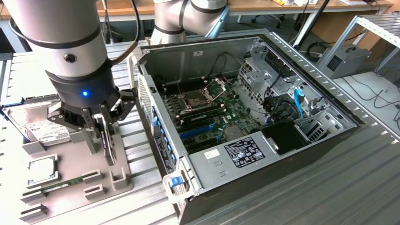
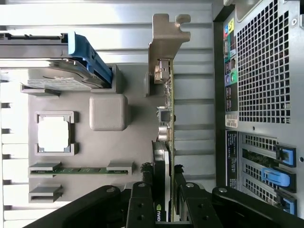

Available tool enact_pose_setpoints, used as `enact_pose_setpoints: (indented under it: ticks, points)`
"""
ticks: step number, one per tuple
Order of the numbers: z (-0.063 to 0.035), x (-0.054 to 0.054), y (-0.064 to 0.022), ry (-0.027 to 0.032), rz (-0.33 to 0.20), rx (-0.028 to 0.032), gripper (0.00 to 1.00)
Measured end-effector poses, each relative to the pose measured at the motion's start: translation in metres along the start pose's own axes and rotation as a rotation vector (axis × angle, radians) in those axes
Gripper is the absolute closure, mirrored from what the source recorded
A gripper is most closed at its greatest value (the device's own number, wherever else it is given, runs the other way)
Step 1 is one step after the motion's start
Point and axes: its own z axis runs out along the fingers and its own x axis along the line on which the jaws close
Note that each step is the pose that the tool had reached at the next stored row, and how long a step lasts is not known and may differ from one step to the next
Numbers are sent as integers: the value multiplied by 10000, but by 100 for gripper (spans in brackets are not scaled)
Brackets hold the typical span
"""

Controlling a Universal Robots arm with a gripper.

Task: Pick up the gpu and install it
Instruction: 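Pick up the gpu and move the gpu toward the slot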

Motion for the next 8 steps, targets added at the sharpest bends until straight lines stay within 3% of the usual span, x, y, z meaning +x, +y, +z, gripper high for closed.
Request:
enact_pose_setpoints:
  ticks: [8]
  points:
    - [-266, -6, 19, 1, -1, 0, 73]
